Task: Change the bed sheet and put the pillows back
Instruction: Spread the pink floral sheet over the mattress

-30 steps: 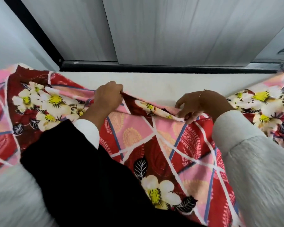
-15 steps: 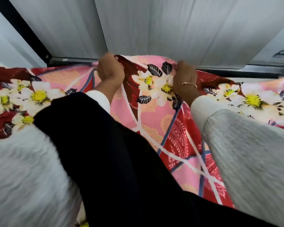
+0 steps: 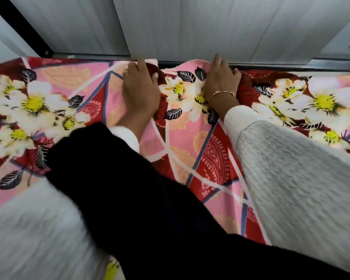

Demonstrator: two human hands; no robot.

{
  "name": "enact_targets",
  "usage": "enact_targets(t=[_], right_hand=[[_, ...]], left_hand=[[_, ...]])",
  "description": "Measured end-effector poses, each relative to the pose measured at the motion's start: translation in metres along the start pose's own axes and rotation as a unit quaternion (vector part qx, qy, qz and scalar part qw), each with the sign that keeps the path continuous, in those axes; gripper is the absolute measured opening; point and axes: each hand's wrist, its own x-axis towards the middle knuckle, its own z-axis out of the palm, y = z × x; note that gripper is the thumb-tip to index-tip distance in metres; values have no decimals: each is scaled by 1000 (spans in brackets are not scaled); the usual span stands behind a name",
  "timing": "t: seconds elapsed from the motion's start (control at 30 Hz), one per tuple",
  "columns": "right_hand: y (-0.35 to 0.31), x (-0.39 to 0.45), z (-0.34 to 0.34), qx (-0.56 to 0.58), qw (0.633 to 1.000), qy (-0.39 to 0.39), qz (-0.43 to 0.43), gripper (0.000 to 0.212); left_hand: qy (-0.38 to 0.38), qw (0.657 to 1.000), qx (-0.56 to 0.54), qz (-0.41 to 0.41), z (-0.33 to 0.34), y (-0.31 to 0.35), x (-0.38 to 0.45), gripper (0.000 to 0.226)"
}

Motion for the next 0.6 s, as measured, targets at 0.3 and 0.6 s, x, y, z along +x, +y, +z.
enact_targets(t=[0.3,0.6], right_hand=[[1,-106,-27,-58,996,-67,-4,42],[3,-61,-44,-46,996,19,-69,41]], left_hand=[[-20,993,118,-16,-21,-9,-56,30],[42,998,18,-45,-31,14,-7,40]])
